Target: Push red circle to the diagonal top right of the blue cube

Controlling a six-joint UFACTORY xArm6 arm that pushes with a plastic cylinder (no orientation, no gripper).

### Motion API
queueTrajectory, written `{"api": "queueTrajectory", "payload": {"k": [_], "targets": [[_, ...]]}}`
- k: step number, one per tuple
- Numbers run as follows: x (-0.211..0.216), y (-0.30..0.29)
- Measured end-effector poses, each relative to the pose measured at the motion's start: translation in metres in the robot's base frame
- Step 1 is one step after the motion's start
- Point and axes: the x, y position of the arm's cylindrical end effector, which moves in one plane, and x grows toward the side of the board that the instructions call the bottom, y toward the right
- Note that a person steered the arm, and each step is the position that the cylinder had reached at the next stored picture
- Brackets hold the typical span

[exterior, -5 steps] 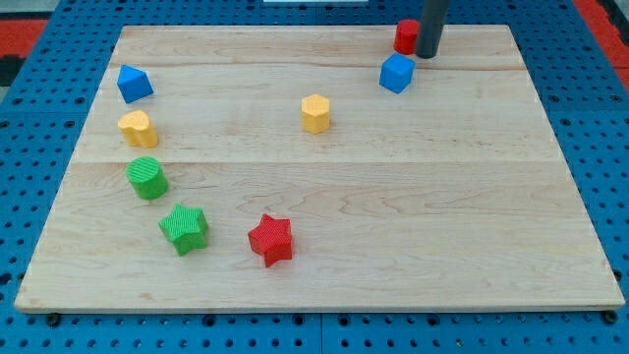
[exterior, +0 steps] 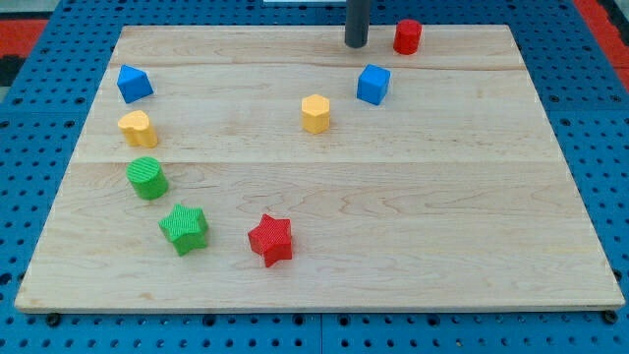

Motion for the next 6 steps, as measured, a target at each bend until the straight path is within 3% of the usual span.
{"api": "queueTrajectory", "payload": {"k": [3,6], "targets": [[-0.018,0.081],[-0.001,0.111]]}}
